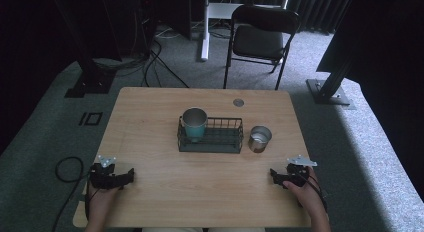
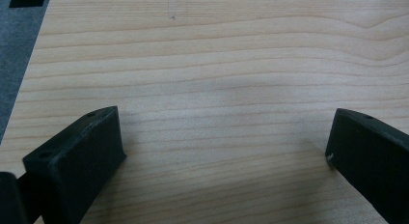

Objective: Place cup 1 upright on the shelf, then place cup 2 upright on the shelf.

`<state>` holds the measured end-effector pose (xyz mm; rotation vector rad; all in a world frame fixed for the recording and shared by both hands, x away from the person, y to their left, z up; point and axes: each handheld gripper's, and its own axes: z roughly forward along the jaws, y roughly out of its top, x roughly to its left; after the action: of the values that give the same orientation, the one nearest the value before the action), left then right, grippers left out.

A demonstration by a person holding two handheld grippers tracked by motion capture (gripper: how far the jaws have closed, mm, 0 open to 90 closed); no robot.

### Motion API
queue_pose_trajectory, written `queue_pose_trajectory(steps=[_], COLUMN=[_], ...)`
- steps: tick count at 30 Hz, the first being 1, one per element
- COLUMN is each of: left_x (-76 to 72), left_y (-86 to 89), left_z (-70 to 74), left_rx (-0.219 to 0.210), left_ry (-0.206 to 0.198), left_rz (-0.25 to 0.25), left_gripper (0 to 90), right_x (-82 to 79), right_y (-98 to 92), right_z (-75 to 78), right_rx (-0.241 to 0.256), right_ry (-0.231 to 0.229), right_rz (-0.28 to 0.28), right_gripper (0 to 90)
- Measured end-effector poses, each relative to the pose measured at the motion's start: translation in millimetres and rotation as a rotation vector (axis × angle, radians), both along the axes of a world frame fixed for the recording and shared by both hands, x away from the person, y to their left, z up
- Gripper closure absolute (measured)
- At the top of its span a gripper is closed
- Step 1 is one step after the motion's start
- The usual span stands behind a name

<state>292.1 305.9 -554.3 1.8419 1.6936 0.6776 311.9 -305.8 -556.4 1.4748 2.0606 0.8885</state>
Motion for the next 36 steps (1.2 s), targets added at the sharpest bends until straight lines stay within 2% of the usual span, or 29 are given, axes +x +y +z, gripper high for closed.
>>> queue_pose_trajectory(steps=[36], left_x=[1.5], left_y=[0.6], left_z=[0.1], left_rx=[0.001], left_ry=[0.002], left_rz=[-0.004], left_gripper=[0.4], right_x=[-0.1], right_y=[-0.4], right_z=[0.2], right_rx=[-0.002], right_ry=[0.0], right_rz=[0.006], right_gripper=[11.4])
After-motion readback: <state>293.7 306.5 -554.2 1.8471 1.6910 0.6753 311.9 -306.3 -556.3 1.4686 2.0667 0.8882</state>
